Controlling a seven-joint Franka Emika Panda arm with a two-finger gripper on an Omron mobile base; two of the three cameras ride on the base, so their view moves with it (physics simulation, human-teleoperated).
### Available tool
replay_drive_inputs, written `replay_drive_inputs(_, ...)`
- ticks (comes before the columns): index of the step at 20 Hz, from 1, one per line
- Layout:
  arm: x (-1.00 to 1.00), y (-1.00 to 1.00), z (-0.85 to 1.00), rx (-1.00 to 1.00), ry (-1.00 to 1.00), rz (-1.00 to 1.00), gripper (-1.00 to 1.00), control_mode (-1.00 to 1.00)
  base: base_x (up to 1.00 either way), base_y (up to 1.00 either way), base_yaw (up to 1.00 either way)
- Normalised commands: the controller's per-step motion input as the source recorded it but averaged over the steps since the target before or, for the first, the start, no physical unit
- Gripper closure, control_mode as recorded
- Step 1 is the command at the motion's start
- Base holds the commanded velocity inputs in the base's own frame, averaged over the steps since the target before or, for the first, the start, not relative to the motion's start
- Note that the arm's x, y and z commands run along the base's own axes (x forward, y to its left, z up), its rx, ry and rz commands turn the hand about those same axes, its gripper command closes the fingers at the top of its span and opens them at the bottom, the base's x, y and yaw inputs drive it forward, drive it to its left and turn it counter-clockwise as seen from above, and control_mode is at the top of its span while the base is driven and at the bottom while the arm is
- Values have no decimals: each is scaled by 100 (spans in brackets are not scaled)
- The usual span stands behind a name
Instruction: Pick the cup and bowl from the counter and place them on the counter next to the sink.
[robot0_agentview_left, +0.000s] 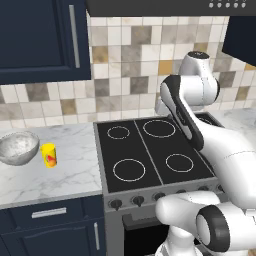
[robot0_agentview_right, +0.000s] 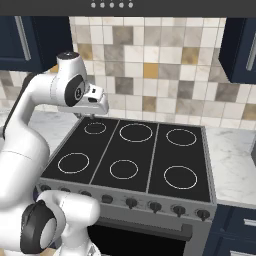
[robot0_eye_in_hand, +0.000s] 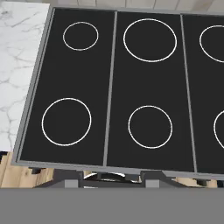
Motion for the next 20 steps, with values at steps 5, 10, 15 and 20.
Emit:
replay_drive_inputs(5,-1,0,-1,0,0,0,-100,-100,0,0,0)
replay_drive_inputs(10,-11,8,-11,7,-8,0,-100,-100,0,0,0)
replay_drive_inputs(15,-8,19,-20,19,-7,0,-100,-100,0,0,0)
replay_drive_inputs(20,0,23,-18,17,-5,0,-100,-100,0,0,0)
